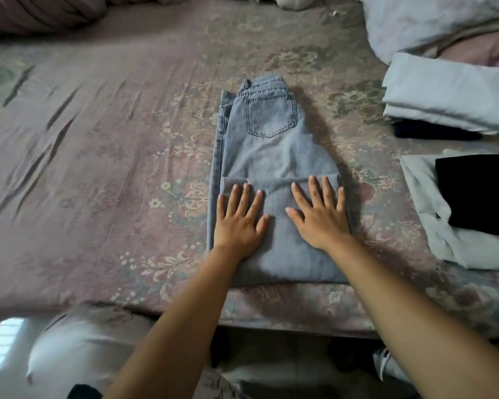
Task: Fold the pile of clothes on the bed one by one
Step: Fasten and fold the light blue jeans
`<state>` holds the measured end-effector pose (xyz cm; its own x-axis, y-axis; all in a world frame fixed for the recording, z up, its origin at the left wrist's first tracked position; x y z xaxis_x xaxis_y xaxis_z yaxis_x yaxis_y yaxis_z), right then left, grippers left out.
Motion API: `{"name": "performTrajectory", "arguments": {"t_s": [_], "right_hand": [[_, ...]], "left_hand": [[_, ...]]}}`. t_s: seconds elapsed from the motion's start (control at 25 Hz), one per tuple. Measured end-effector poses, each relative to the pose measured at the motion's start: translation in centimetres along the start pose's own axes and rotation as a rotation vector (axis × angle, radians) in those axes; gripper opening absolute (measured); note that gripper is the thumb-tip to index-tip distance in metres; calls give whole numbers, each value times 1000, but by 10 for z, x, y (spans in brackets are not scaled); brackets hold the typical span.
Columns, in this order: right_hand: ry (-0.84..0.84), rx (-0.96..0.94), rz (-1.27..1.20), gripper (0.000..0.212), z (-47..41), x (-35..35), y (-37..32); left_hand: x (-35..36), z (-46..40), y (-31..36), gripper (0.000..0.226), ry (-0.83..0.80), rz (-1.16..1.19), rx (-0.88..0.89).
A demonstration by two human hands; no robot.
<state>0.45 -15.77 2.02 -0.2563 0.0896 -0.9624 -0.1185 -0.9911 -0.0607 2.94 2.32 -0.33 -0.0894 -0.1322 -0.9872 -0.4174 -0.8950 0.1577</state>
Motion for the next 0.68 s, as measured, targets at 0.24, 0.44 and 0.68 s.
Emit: {"name": "performTrajectory", "arguments": {"t_s": [0.24,0.44,0.68], "right_hand": [[195,-104,16,65,-36,-20,-15],[-106,-242,26,55,-163,-73,-58],[-125,-78,-96,79,-291,-93,-105]], "left_hand": [[-21,-35,-11,61,31,142,-64],[-33,-135,-55,58,-119,151,-113],[-1,-159,-68,86,-127,73,-220]]}}
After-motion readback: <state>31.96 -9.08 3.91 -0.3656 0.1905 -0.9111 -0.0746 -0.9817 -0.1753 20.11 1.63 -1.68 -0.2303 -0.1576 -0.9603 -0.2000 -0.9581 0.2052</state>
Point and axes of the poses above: each hand's wrist, its own z-axis away from the middle knuckle, its own x-axis out of the palm, y = z × x, the point moved 2 cm from there along -z, towards the middle knuckle, and after that the axes turned 8 degrees about -y, right-handed, at the moved point
